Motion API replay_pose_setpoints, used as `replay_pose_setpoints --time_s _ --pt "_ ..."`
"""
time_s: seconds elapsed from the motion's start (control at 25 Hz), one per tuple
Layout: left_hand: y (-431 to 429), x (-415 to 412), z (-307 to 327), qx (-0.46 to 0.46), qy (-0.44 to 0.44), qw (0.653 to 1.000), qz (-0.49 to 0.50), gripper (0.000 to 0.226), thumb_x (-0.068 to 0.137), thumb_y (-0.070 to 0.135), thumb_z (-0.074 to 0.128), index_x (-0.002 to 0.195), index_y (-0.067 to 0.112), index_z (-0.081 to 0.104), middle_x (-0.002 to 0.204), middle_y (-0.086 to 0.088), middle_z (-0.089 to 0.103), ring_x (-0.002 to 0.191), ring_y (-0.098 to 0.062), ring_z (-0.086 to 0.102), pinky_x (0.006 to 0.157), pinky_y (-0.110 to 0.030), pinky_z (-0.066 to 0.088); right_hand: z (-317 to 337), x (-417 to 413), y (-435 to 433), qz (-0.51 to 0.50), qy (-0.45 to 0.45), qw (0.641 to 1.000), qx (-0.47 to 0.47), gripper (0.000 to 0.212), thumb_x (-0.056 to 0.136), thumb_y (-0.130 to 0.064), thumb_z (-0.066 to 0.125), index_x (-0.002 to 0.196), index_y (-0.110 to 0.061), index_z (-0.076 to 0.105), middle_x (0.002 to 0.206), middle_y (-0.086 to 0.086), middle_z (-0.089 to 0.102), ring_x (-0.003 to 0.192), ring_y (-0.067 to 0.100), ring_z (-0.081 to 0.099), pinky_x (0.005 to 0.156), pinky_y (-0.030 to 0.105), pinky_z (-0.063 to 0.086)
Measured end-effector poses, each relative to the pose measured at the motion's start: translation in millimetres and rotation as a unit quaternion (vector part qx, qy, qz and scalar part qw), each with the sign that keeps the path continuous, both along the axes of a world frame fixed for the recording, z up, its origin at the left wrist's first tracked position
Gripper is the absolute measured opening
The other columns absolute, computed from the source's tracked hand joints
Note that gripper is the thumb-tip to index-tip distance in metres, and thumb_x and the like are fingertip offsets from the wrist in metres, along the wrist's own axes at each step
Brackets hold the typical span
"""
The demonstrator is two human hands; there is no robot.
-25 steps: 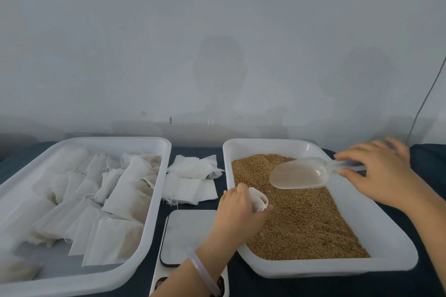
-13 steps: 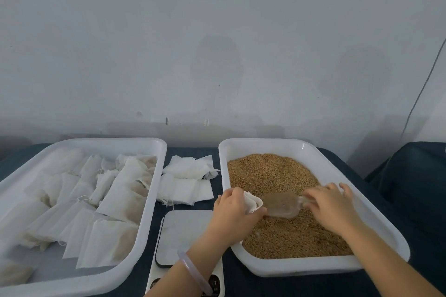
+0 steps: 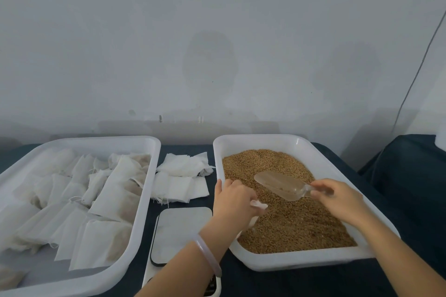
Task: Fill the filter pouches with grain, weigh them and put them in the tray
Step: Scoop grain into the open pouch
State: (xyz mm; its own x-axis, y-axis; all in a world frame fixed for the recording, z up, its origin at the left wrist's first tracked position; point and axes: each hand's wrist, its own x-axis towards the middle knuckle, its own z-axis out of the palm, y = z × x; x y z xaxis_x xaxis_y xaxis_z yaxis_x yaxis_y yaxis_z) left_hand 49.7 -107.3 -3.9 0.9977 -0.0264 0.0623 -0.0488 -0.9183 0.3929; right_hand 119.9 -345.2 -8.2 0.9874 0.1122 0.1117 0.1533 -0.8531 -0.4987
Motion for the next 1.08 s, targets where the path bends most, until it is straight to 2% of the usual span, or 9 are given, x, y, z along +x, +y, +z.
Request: replay_pose_setpoints --time_s 0.08,0.28,0.36,0.44,0.56,0.76,0.88,1.0,1.08 --pt "0.1 0.4 -1.9 0.073 0.014 0.997 -0.009 0.022 0.087 0.042 0.061 0.103 0.027 0.065 0.107 0.003 0.062 0.116 -0.022 0.048 0.117 -0.049 0.004 1.3 -2.0 0.3 0.002 0.001 1.000 -0.018 0.026 0.086 -0.037 0.063 0.112 -0.033 0.062 0.106 -0.016 0.063 0.096 0.004 0.055 0.103 0.047 0.039" --pt "2.7 -6.6 -1.8 0.043 -0.036 0.998 -0.001 0.050 0.085 0.035 0.065 0.125 0.020 0.039 0.099 0.003 0.064 0.104 -0.019 0.058 0.117 -0.043 0.006 2.7 -8.4 -1.9 0.010 0.011 1.000 -0.019 0.026 0.086 -0.037 0.063 0.112 -0.034 0.061 0.107 -0.018 0.062 0.098 0.004 0.054 0.104 0.049 0.037" --pt "2.8 -9.9 -2.1 0.021 -0.082 0.996 -0.022 0.040 0.088 0.018 0.060 0.121 0.018 0.037 0.092 0.002 0.061 0.091 -0.017 0.058 0.115 -0.039 0.020 1.7 -11.6 -0.5 0.021 0.018 1.000 -0.011 0.030 0.086 -0.037 0.063 0.115 -0.032 0.060 0.106 -0.019 0.060 0.094 0.001 0.052 0.099 0.038 0.042" --pt "3.0 -11.2 -1.7 -0.018 -0.099 0.994 -0.042 0.037 0.087 0.001 0.053 0.115 0.018 0.036 0.082 0.003 0.052 0.074 -0.014 0.048 0.101 -0.034 0.037 1.3 -14.3 1.8 0.030 0.018 0.999 -0.008 0.031 0.087 -0.034 0.063 0.117 -0.029 0.060 0.108 -0.017 0.061 0.091 -0.002 0.050 0.091 0.027 0.042" --pt "9.6 -11.1 -2.6 -0.031 -0.103 0.992 -0.060 0.032 0.089 0.004 0.058 0.114 0.019 0.043 0.109 -0.001 0.047 0.088 -0.014 0.046 0.077 -0.023 0.041 9.7 -17.8 -1.0 0.022 -0.002 1.000 -0.002 0.028 0.086 -0.034 0.064 0.113 -0.030 0.062 0.106 -0.016 0.063 0.095 0.002 0.053 0.099 0.036 0.041" --pt "21.4 -4.3 -1.3 0.015 -0.021 0.996 -0.083 0.028 0.093 0.016 0.056 0.121 0.020 0.062 0.122 -0.004 0.054 0.111 -0.018 0.051 0.098 -0.029 0.042 39.8 -25.9 -11.6 0.034 -0.020 0.999 -0.015 0.023 0.086 -0.032 0.064 0.109 -0.032 0.063 0.099 -0.020 0.060 0.109 0.010 0.054 0.108 0.049 0.030" --pt "18.3 -5.3 4.2 -0.006 0.007 0.997 -0.071 0.030 0.089 0.031 0.062 0.114 0.015 0.068 0.106 -0.003 0.066 0.099 -0.017 0.059 0.092 -0.031 0.047 52.8 -32.6 -9.5 0.055 -0.030 0.997 -0.050 0.018 0.087 -0.032 0.063 0.105 -0.038 0.061 0.098 -0.024 0.059 0.108 0.009 0.053 0.110 0.048 0.025" --pt "16.7 -6.4 7.2 -0.106 -0.005 0.994 -0.032 0.032 0.091 0.032 0.056 0.066 0.012 0.063 0.062 -0.004 0.057 0.054 -0.014 0.048 0.059 -0.030 0.044 62.3 -37.0 -6.0 0.080 -0.055 0.993 -0.070 0.017 0.087 -0.035 0.062 0.102 -0.044 0.058 0.097 -0.028 0.058 0.105 0.004 0.051 0.111 0.040 0.018" --pt "15.5 -5.0 7.8 -0.100 -0.012 0.995 -0.018 0.021 0.090 0.018 0.052 0.082 0.011 0.070 0.080 -0.003 0.067 0.070 -0.015 0.061 0.068 -0.028 0.049 68.9 -38.0 -4.4 0.087 -0.074 0.989 -0.097 0.017 0.087 -0.038 0.062 0.100 -0.047 0.056 0.095 -0.032 0.055 0.102 0.002 0.050 0.109 0.036 0.014"
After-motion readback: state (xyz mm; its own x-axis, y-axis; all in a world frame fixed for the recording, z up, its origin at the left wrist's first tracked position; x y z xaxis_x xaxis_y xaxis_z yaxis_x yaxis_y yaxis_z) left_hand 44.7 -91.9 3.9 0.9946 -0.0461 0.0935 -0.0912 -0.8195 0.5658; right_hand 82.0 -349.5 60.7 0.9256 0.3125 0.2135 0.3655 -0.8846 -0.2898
